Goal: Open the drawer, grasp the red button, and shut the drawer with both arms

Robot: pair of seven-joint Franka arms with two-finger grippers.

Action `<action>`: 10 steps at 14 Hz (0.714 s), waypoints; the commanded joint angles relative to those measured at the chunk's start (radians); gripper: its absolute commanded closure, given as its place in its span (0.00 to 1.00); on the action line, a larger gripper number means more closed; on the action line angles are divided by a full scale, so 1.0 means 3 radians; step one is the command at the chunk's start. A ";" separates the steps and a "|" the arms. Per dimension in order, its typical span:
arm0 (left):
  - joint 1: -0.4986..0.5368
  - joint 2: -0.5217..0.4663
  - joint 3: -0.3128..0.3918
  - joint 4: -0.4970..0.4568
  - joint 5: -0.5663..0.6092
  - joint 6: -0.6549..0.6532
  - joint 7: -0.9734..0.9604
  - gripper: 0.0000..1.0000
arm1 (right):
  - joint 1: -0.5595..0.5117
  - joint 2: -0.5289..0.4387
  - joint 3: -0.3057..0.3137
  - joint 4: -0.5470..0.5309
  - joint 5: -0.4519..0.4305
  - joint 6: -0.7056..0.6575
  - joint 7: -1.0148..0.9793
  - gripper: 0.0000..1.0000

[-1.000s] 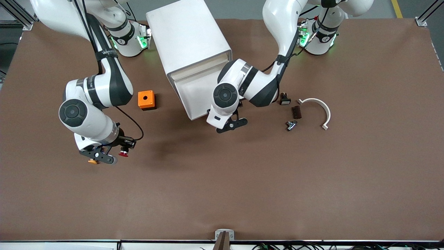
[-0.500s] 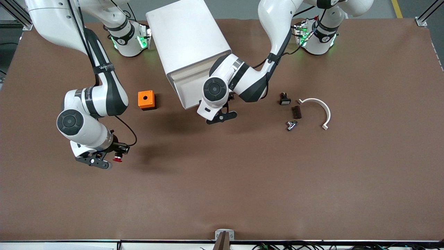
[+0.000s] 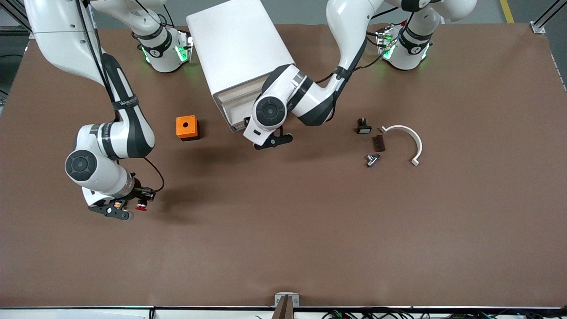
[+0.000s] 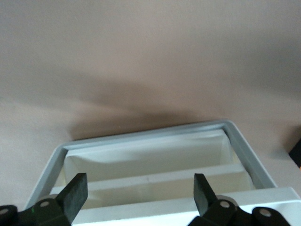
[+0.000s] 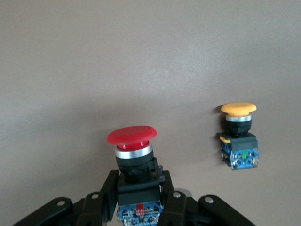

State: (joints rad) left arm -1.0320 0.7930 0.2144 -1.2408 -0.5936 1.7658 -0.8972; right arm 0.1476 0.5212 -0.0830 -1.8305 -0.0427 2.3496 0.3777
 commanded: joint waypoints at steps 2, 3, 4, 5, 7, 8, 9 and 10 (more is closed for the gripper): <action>-0.0001 -0.0015 -0.0136 -0.0026 -0.0067 -0.0006 0.0040 0.01 | -0.0083 0.0073 0.0057 -0.0101 -0.0052 0.0190 -0.0027 1.00; -0.0001 -0.0015 -0.0157 -0.0046 -0.0067 -0.0006 0.0040 0.01 | -0.0083 0.0088 0.0057 -0.0101 -0.0052 0.0201 -0.0032 1.00; -0.0001 -0.0020 -0.0177 -0.0052 -0.0072 -0.0006 0.0040 0.01 | -0.0078 0.0098 0.0057 -0.0106 -0.0052 0.0201 -0.0032 1.00; -0.0001 -0.0020 -0.0193 -0.0067 -0.0072 -0.0006 0.0040 0.01 | -0.0078 0.0108 0.0057 -0.0106 -0.0052 0.0201 -0.0027 1.00; -0.0001 -0.0020 -0.0229 -0.0072 -0.0072 -0.0006 0.0040 0.01 | -0.0073 0.0109 0.0057 -0.0111 -0.0052 0.0196 -0.0027 0.99; -0.0001 -0.0020 -0.0239 -0.0082 -0.0072 -0.0006 0.0040 0.01 | -0.0073 0.0109 0.0057 -0.0111 -0.0052 0.0191 -0.0027 0.99; 0.0004 -0.0020 -0.0274 -0.0093 -0.0072 -0.0006 0.0040 0.01 | -0.0063 0.0109 0.0057 -0.0126 -0.0052 0.0196 -0.0027 0.99; 0.0009 -0.0020 -0.0285 -0.0093 -0.0072 -0.0006 0.0040 0.01 | -0.0063 0.0109 0.0057 -0.0136 -0.0052 0.0196 -0.0027 0.99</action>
State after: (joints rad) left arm -1.0323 0.7932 0.1432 -1.2548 -0.5956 1.7656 -0.8973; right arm 0.1418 0.5606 -0.0798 -1.8573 -0.0427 2.4012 0.3749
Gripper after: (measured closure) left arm 0.004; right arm 0.595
